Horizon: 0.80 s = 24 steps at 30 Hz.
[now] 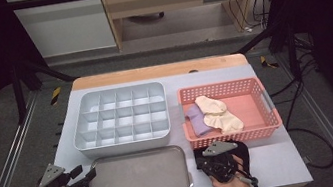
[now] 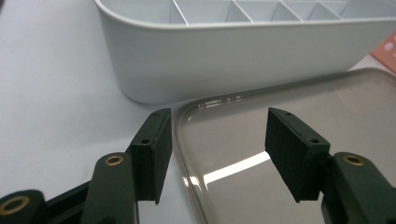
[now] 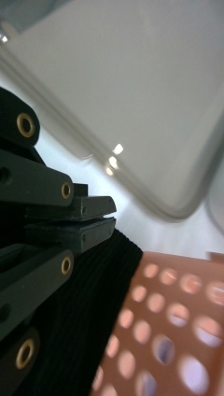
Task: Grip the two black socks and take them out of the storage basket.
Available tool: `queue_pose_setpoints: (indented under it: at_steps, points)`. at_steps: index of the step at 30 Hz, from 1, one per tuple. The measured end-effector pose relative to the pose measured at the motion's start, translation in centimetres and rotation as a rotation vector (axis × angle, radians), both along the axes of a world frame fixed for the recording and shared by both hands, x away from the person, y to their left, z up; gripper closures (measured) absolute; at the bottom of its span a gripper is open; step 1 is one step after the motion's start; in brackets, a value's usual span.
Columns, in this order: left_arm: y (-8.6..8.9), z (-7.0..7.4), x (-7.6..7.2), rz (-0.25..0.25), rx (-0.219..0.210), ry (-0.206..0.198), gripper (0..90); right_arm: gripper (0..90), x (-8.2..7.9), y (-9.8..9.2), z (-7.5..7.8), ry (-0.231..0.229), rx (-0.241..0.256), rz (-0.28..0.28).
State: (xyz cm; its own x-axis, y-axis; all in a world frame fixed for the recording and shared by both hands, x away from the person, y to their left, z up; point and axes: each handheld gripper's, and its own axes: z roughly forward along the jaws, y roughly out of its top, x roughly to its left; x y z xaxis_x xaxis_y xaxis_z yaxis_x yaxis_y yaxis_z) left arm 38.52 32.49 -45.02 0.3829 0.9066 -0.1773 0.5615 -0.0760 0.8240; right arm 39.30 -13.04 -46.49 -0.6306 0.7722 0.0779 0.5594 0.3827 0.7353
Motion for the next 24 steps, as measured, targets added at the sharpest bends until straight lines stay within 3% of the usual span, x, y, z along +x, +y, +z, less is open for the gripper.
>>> queue_pose_setpoints:
  at_steps: [8,15,24]
  points:
    - [-0.7,2.4,-0.5,-0.030,-0.006,-0.055,41.2,88.5,-0.6,-0.7,2.7,-0.061,0.094,0.025]
    - [-1.9,4.7,-0.9,-0.047,-0.020,-0.086,41.9,88.6,-1.0,1.0,4.5,-0.082,0.181,0.094]
    - [-3.9,6.9,-1.0,-0.067,-0.027,-0.121,41.8,88.4,-0.5,4.3,3.9,-0.049,0.188,0.161]
